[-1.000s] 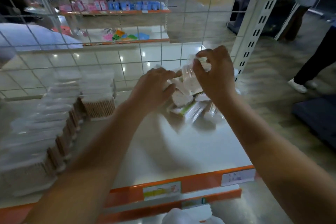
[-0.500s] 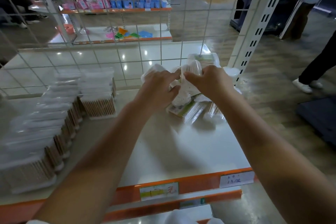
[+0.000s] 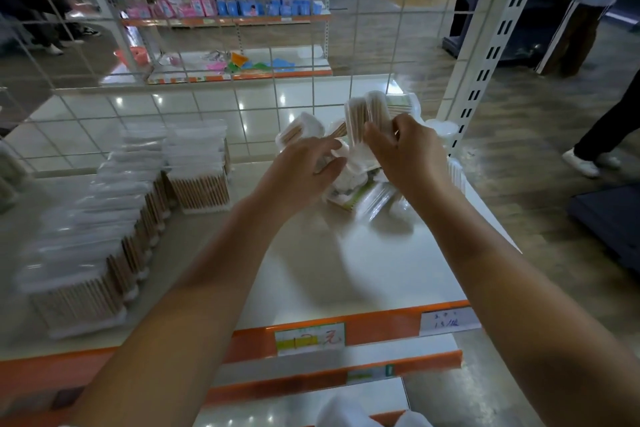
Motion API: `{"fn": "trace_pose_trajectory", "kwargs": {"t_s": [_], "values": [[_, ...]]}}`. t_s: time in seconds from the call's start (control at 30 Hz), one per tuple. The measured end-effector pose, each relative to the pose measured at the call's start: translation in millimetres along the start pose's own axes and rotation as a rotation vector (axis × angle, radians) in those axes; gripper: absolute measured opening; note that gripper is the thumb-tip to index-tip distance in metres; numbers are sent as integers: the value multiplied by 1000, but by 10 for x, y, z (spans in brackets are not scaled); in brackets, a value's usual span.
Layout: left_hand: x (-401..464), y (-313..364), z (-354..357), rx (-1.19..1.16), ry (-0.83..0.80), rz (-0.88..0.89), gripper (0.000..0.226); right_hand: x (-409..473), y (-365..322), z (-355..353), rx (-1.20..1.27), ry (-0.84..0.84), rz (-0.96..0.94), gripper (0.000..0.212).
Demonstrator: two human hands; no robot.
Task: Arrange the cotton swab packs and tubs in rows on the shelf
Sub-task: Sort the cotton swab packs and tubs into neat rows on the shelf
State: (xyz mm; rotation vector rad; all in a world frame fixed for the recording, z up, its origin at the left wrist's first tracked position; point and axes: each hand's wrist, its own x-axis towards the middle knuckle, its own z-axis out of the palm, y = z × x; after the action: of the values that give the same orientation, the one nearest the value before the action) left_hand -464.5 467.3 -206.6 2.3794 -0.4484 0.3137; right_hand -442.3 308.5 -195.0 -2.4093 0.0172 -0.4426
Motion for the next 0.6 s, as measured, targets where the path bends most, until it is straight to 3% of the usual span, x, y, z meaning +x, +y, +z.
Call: {"fn": "trace_pose_trajectory", "kwargs": {"t_s": [0.17, 0.33, 0.6], "values": [[-136, 40, 36, -324, -13, -134, 45, -245, 9, 9, 142, 8, -53, 37], [-280, 56, 23, -771, -42, -219, 33, -463, -26, 5, 260, 16, -81, 40], [-516, 93, 63, -981, 24, -187, 52, -701, -80, 66, 398, -77, -73, 28]]}}
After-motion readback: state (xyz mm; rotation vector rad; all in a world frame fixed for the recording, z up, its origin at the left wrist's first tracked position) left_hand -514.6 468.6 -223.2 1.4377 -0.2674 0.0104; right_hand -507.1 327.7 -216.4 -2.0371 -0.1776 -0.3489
